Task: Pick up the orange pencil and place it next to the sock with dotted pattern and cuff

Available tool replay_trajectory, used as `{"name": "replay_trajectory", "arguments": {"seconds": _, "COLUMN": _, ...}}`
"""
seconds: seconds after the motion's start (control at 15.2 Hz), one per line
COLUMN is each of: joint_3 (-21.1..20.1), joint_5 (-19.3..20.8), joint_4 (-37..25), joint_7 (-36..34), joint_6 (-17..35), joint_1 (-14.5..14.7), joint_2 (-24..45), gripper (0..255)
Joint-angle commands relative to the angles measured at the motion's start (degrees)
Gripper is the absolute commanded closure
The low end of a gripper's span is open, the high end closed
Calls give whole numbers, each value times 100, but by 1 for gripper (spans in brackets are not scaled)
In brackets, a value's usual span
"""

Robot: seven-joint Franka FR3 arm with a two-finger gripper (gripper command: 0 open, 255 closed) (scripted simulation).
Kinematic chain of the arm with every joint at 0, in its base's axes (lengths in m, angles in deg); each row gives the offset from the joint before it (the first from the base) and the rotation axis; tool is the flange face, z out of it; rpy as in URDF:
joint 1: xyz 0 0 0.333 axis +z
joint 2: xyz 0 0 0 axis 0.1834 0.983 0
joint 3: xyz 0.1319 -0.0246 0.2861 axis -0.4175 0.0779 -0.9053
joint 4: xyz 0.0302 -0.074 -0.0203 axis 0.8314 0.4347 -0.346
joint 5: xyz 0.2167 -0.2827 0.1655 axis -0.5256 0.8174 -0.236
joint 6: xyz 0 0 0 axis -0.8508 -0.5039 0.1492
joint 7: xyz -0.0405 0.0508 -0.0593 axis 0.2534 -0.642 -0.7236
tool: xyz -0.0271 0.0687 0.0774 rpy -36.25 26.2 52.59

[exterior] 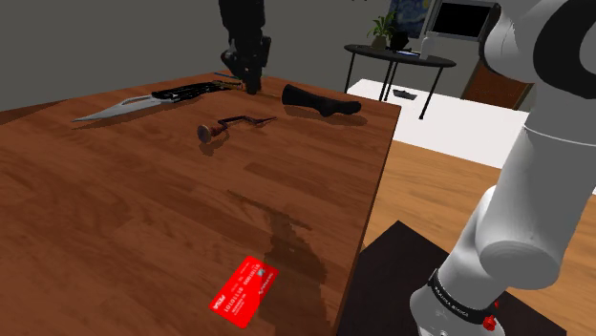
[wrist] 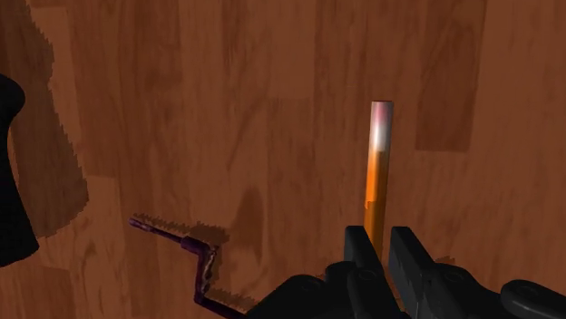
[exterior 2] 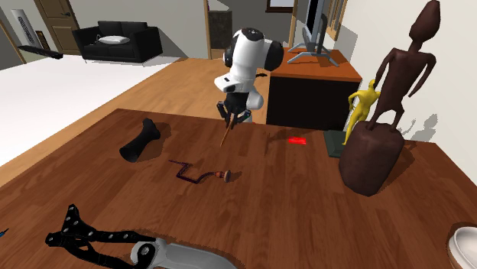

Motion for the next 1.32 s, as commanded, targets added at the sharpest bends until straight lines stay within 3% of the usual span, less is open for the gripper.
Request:
{"name": "replay_trajectory", "arguments": {"seconds": 0.0, "joint_3": 130, "joint_5": -143, "joint_4": 442, "joint_7": 293, "joint_6": 186, "joint_1": -219, "joint_2": -359, "gripper": 255}}
{"name": "replay_trajectory", "arguments": {"seconds": 0.59, "joint_3": 876, "joint_5": -434, "joint_4": 1718, "joint_7": 1607, "joint_6": 750, "joint_1": -883, "joint_2": -1436, "gripper": 255}}
{"name": "replay_trajectory", "arguments": {"seconds": 1.25, "joint_3": 1779, "joint_5": -413, "joint_4": 2371, "joint_7": 3014, "joint_6": 1188, "joint_1": -1442, "joint_2": -1962, "gripper": 255}}
